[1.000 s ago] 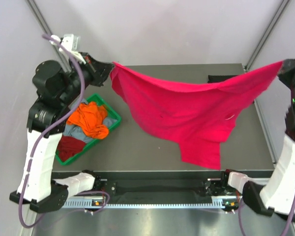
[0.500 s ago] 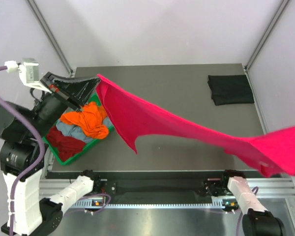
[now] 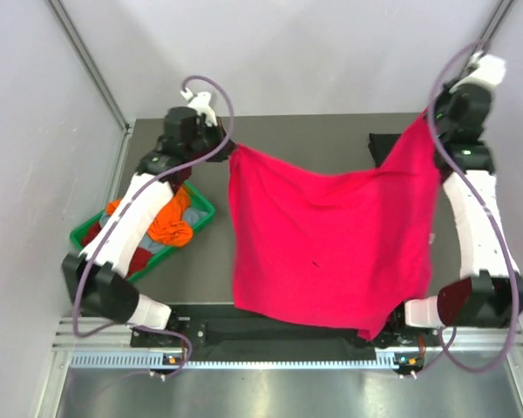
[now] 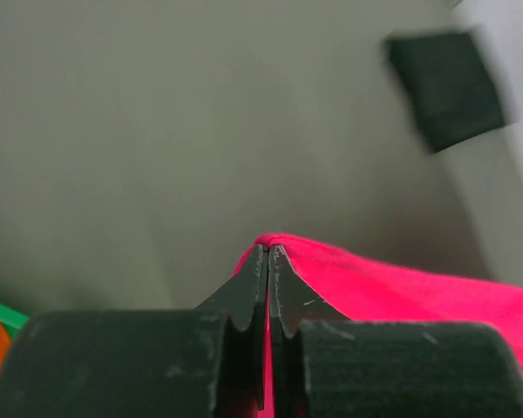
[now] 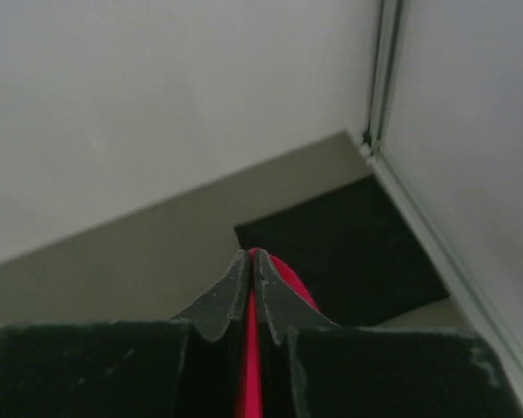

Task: Fold and stack the t-shirts
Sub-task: Flatten the tshirt out

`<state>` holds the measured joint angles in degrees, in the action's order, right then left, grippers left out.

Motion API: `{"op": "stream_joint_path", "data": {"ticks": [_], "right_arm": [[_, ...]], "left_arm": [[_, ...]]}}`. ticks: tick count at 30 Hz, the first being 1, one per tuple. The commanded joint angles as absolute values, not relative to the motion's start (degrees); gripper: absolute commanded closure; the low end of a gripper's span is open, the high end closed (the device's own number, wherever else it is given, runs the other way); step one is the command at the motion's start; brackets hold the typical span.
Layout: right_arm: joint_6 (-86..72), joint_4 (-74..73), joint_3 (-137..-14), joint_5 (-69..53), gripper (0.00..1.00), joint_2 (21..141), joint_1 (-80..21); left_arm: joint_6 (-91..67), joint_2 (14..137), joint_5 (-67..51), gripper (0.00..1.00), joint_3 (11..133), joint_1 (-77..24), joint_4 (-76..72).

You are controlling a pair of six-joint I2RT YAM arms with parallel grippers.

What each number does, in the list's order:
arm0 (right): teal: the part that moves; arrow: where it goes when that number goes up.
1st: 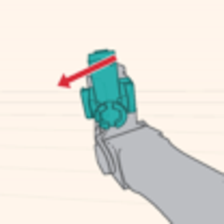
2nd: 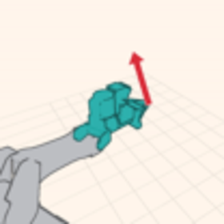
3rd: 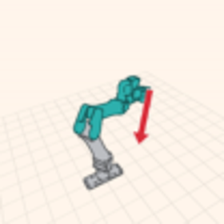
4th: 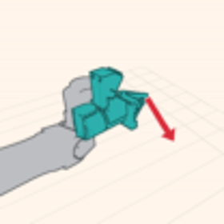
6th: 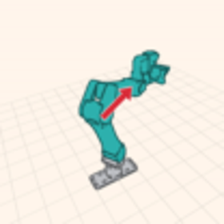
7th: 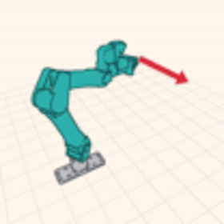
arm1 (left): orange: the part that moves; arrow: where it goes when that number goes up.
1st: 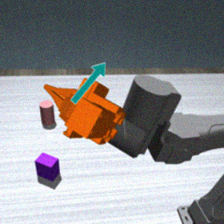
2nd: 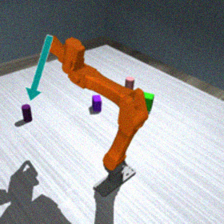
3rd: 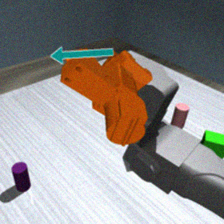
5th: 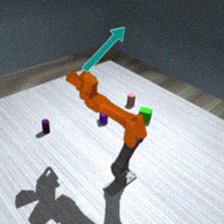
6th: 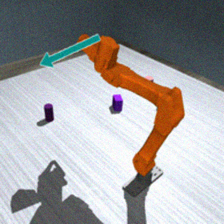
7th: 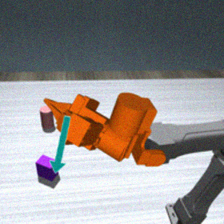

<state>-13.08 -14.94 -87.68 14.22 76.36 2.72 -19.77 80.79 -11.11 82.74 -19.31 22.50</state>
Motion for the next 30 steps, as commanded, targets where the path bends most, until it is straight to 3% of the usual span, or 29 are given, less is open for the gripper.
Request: {"op": "stream_joint_path", "data": {"ticks": [1,6,16,22,30], "right_arm": [[-13.00,6.13,-80.53,6.60,1.00,76.54,2.46],[-18.45,16.50,-75.85,1.77,1.00,89.10,2.55],[-23.90,16.53,-93.59,-6.06,1.00,113.97,3.34],[-23.21,12.14,-104.56,-9.05,1.00,119.87,3.78],[-23.82,11.25,-106.35,-8.88,1.00,120.59,4.22]], "left_arm": [[-14.78,86.37,-8.53,1.00,82.53,-18.02,13.89],[-12.84,101.30,-11.33,1.00,88.04,-12.93,13.01],[-7.74,121.98,-18.81,1.00,104.41,-8.62,16.70],[-7.38,127.52,-20.47,1.00,111.96,-7.47,15.29],[-7.91,131.49,-21.01,1.00,119.80,-7.21,16.26]]}}
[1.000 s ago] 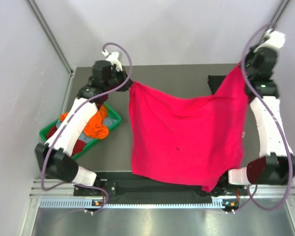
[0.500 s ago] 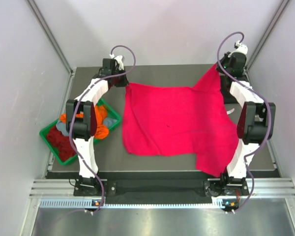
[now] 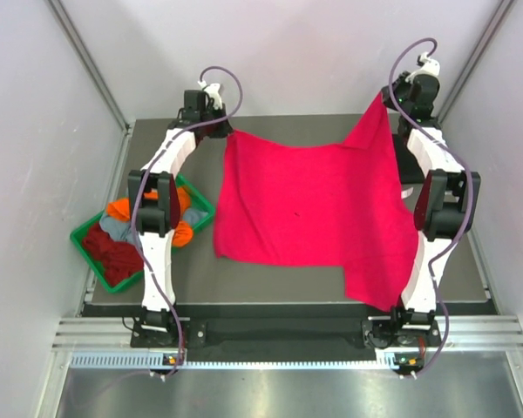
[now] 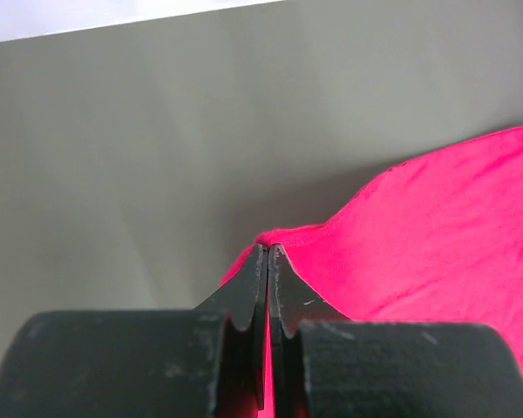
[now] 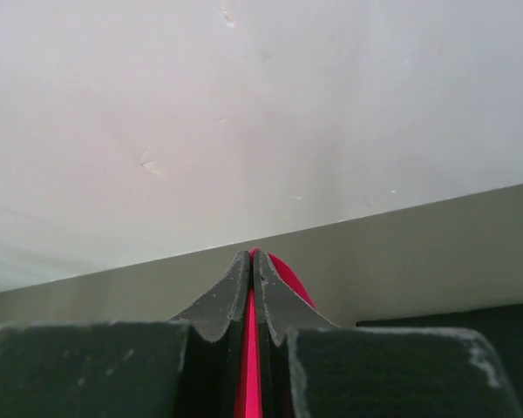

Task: Fold and stack the t-shirts
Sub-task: Flatten the tshirt out

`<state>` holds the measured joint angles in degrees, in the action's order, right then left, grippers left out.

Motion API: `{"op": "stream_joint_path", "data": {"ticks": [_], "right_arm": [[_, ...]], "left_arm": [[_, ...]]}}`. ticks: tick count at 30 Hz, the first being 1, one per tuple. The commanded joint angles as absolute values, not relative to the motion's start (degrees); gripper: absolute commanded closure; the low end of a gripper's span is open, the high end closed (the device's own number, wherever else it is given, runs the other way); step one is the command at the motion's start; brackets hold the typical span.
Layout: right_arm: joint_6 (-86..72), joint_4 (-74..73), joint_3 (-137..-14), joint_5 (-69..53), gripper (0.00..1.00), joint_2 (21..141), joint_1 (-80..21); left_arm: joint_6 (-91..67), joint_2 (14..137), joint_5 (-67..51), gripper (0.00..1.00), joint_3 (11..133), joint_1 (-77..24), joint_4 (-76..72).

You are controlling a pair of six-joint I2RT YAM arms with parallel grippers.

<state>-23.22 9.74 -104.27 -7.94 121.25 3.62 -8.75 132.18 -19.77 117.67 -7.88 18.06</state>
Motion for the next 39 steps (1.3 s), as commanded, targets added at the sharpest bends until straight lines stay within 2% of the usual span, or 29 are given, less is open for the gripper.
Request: {"op": "stream_joint_path", "data": {"ticks": [1,8,13,21,26,30,33,39], "right_arm": [[-23.73,10.81,-106.00,-8.53,1.00,120.06,4.31],[-25.92,-1.74,-107.40,-3.96,1.00,107.26,6.41],[-28.03,-15.42,-114.51,-1.41,1.00,98.80,9.13],[-31.29,-29.25,-115.23,-5.27,1.00,79.38,16.25],[-31.20,-36.73,-115.22,-4.75,1.00,65.69,21.79],[-28.92,-42.18,-118.20,0.69,1.00,58.20,22.32],[-27.34,-47.53,-122.16,9.29,1.00,53.80,22.15],[-25.40,-46.43,-126.74,21.51,1.00,46.33,17.07]], "left_arm": [[-7.82,130.88,-20.66,1.00,118.58,-7.21,16.61],[-6.77,116.30,-19.95,1.00,112.42,-7.56,18.98],[-5.10,104.62,-22.93,1.00,111.70,-8.09,23.72],[1.58,88.26,-24.35,1.00,107.15,-13.70,35.32],[0.27,72.80,-27.94,1.00,101.25,-15.91,32.88],[-5.09,62.86,-32.86,1.00,98.19,-16.00,29.36],[-9.13,55.04,-35.24,1.00,96.50,-16.00,26.63],[-12.83,50.89,-36.83,1.00,99.22,-16.00,29.61]]}}
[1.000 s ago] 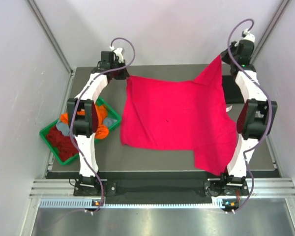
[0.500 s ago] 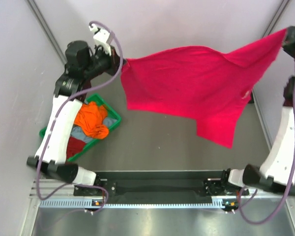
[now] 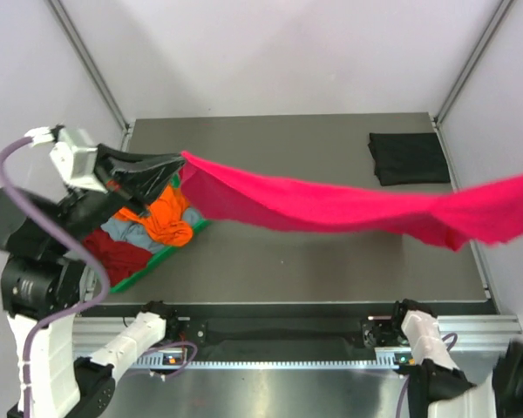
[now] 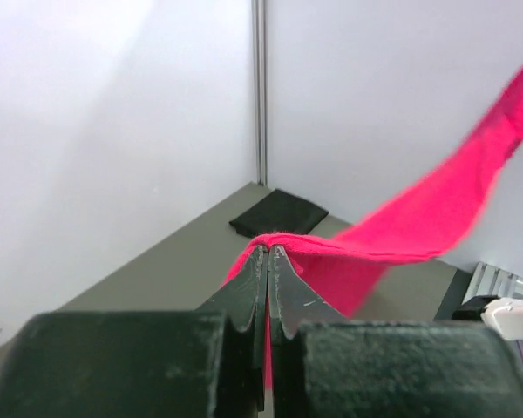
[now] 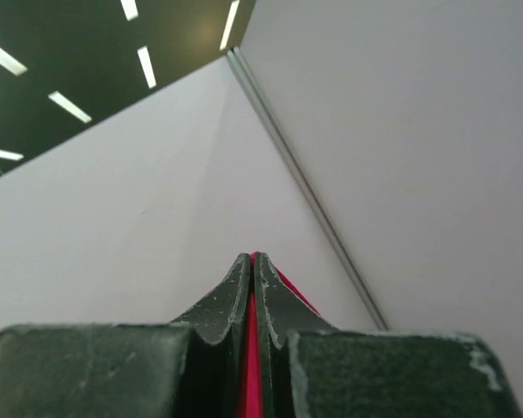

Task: Fold and stack the t-shirts
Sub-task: Flatten the tshirt out, then fold the tshirt

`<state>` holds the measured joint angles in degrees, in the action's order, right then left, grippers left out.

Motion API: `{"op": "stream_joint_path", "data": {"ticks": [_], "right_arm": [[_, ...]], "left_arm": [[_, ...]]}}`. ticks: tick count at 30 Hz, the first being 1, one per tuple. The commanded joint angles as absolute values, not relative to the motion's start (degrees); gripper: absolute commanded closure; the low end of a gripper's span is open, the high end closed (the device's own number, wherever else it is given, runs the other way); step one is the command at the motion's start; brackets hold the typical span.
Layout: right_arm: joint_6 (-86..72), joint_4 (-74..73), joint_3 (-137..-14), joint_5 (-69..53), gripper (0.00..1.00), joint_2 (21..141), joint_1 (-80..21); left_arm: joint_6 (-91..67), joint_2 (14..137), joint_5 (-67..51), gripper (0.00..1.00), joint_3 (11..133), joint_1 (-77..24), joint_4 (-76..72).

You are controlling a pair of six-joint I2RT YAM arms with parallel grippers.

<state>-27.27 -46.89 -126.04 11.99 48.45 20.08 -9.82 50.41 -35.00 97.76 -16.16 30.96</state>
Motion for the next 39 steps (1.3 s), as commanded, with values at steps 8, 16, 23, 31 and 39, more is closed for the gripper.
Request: {"op": "stream_joint_path", "data": {"ticks": [8,16,23,31,39], "right_arm": [[-18.29,-37.02,-123.67,28.12,1.00,52.09,4.76],[-10.11,-20.32,-108.92,15.48,1.00,66.44,1.67],[-12.48,8.02,-80.71,11.60,1.00,76.89,1.93],[-21.61,19.07,-86.44,-2.53,1.00,105.32,3.25],[-27.76,9.86,-109.67,-9.57,1.00,125.14,5.00]], "left_arm": [[-16.96,55.80,-27.52,1.00,100.02,-16.00,26.28],[-13.37,70.91,-21.89,1.00,94.84,-15.91,19.69],[-10.02,85.39,-18.73,1.00,82.37,-14.59,12.32],[-5.98,110.19,-18.61,1.00,93.24,-8.80,15.30],[-2.91,128.75,-26.10,1.00,110.38,-4.40,19.59]]}}
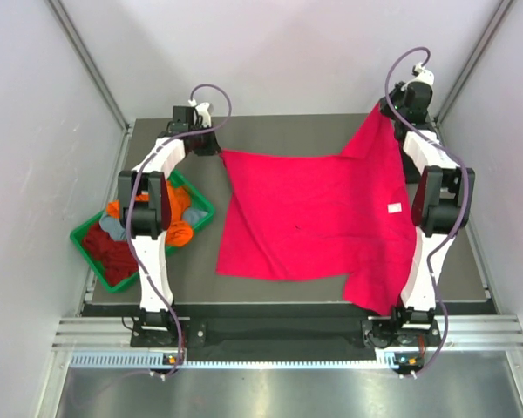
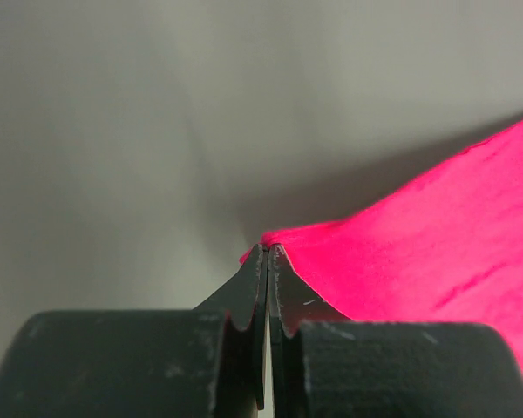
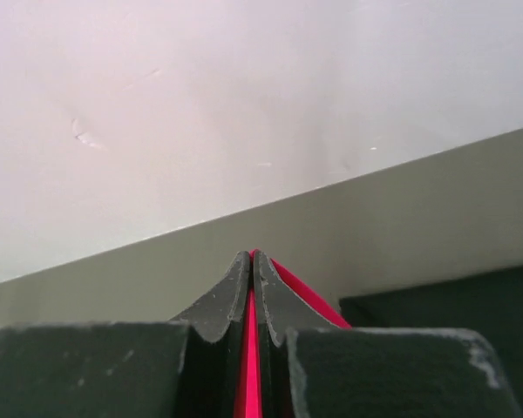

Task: Fold and stack the t-shirts
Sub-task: Fold the tshirt

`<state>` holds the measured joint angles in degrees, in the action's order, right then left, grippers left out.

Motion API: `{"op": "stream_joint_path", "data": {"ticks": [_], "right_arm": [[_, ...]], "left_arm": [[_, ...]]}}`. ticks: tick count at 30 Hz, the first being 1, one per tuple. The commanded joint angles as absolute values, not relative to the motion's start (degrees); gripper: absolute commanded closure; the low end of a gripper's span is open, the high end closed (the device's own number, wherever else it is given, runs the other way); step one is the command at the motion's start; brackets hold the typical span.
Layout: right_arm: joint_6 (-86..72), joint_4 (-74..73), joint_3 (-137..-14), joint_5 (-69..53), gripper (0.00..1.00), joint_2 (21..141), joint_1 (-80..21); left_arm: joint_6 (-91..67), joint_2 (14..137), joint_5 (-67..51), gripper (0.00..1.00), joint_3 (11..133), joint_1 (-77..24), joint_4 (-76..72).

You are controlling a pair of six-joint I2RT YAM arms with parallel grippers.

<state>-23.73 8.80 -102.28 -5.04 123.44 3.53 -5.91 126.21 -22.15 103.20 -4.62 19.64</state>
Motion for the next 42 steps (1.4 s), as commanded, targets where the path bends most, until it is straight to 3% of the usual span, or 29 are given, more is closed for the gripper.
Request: {"op": "stream_joint_path", "data": {"ticks": [1,12,17,24,30,42], "right_arm": [[-28.56,9.06,-111.43,-10.10,1.00,126.46,5.36],[-28.30,9.49,-114.78,-9.15,1.00,129.72,6.94],[-28.30,13.53,-109.60,-4.05,1.00,126.74,6.94],[-27.25,6.52,-113.20,-5.97,1.00,127.09,7.47],[-28.65,4.31,-106.18,-4.92,1.00,120.59,9.75],[-32.60,-2.62,-89.22,-8.79,1.00,104.60,11.51]], "left_arm": [[-2.20,129.89,-26.28,1.00,111.96,-4.31,21.51],[0.27,134.29,-25.31,1.00,118.47,-3.96,18.99],[-2.37,136.75,-27.68,1.00,120.14,-3.96,15.13],[-0.45,140.10,-27.69,1.00,124.45,-3.96,18.80],[9.82,133.25,-20.93,1.00,116.65,-3.96,19.26],[23.02,128.24,-23.12,1.00,112.06,-4.04,29.00]]}}
